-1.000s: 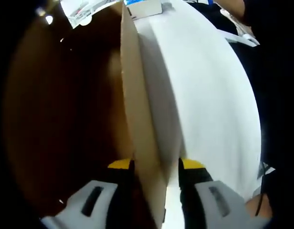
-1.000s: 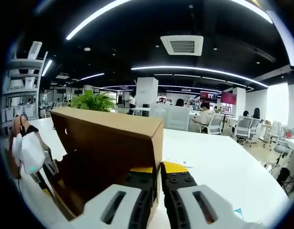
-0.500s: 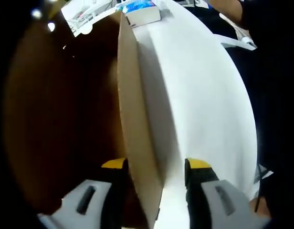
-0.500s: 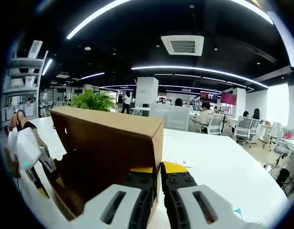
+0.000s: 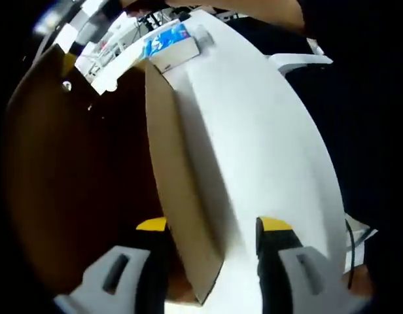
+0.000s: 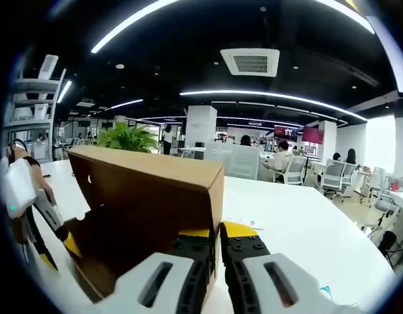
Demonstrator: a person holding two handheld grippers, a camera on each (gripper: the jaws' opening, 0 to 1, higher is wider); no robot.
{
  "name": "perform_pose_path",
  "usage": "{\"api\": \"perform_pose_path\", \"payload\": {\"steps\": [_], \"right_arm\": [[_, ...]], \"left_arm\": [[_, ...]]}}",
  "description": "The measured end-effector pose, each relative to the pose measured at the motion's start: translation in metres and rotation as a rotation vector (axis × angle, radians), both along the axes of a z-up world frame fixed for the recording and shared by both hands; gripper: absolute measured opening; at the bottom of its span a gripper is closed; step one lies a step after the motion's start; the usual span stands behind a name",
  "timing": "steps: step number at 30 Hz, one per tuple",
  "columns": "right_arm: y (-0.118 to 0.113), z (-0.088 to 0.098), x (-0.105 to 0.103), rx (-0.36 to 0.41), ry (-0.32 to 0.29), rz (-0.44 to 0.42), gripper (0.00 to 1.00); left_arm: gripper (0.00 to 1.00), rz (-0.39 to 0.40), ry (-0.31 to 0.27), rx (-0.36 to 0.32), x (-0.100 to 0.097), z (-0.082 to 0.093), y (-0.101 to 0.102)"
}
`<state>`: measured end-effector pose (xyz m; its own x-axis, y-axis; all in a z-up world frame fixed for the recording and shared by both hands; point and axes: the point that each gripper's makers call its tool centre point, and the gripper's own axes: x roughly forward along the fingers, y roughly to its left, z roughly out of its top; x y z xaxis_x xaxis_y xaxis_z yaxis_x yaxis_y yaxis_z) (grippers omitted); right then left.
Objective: Operate the shoe box by opening the lid, removing the specified soft item, and placing it in the target area until the item is outside and the box remains undamaged.
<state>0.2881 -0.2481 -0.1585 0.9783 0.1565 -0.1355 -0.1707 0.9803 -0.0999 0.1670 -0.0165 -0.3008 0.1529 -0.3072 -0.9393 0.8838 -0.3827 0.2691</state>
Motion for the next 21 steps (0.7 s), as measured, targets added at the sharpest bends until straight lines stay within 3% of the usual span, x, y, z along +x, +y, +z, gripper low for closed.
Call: {"api": "perform_pose_path", "payload": {"steps": [8, 13, 16, 21], "right_arm": [[0.0, 0.0, 0.0, -0.005, -0.005, -0.002, 0.03], [0.001, 0.0, -0.001, -0.01, -0.01, 0.0, 0.03], [0.002, 0.001, -0.003, -0.007, -0.011, 0.006, 0.03], [0.001, 0.0, -0.003, 0.006, -0.018, 0.012, 0.03]], "left_arm": [[0.52, -0.086, -0.027, -0.134, -0.015, 0.032, -0.01], [0.52, -0.135, 0.036, -0.257, -0.029, 0.05, -0.02], [0.52, -0.137, 0.036, -0.257, -0.024, 0.054, -0.022], [0.49, -0.15, -0.032, -0.248, -0.017, 0.063, -0.024]]}}
